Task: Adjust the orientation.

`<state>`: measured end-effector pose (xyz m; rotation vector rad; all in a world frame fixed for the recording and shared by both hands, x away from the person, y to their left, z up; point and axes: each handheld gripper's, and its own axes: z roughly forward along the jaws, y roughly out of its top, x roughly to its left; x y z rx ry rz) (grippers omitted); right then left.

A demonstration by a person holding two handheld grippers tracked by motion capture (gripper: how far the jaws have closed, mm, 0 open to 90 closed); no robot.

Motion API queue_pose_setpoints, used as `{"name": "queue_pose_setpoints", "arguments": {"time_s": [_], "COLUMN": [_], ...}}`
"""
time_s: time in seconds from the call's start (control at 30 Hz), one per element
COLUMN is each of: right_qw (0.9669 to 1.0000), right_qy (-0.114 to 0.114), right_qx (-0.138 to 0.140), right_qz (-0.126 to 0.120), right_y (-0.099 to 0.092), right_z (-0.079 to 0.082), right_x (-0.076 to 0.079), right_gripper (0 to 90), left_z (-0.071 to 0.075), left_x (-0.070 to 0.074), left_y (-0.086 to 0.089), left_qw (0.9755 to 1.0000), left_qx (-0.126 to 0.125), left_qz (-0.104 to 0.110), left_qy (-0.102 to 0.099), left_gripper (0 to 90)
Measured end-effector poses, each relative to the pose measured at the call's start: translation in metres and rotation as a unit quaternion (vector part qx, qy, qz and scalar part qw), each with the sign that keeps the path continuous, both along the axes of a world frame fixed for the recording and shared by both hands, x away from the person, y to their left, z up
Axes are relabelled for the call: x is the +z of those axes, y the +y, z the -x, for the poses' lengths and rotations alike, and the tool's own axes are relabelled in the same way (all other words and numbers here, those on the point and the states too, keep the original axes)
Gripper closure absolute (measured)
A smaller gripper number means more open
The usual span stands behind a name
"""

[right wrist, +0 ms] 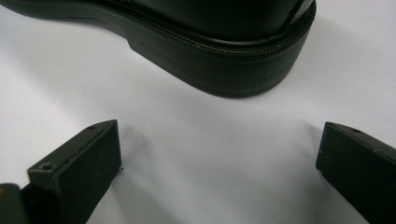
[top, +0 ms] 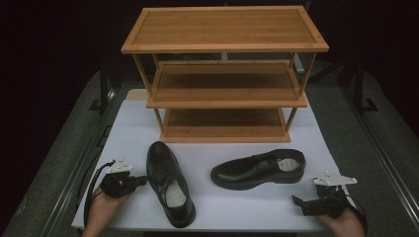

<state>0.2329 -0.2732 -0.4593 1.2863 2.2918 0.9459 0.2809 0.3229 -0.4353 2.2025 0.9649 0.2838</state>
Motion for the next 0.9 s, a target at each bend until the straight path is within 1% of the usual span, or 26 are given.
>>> {"name": "queue_pose_setpoints", "arguments": {"time_s": [0.17, 0.27, 0.47, 0.83, 0.9], "right_qw": [1.0000, 1.0000, 1.0000, 1.0000, 1.0000], "right_qy": [0.000, 0.000, 0.000, -0.001, -0.001], "right_qx": [0.000, 0.000, 0.001, 0.001, 0.001], "right_qz": [0.000, 0.001, 0.000, 0.000, 0.000], "right_y": [0.000, 0.000, 0.000, 0.000, 0.000], "right_z": [0.000, 0.000, 0.000, 0.000, 0.000], "right_x": [0.000, 0.000, 0.000, 0.000, 0.000], "right_gripper": [0.0, 0.0, 0.0, 0.0, 0.0], "left_z": [-0.006, -0.014, -0.028, -0.041, -0.044], "left_x": [0.000, -0.001, -0.002, -0.002, -0.002], "left_y": [-0.004, -0.010, -0.021, -0.034, -0.038], "left_qw": [1.0000, 0.9998, 0.9996, 0.9994, 0.9992], "left_qx": [-0.003, -0.008, -0.015, -0.023, -0.025], "left_qz": [-0.004, -0.011, -0.013, -0.015, -0.019], "left_qy": [-0.006, -0.013, -0.019, -0.020, -0.024], "left_gripper": [90.0, 90.0, 90.0, 90.0, 90.0]}}
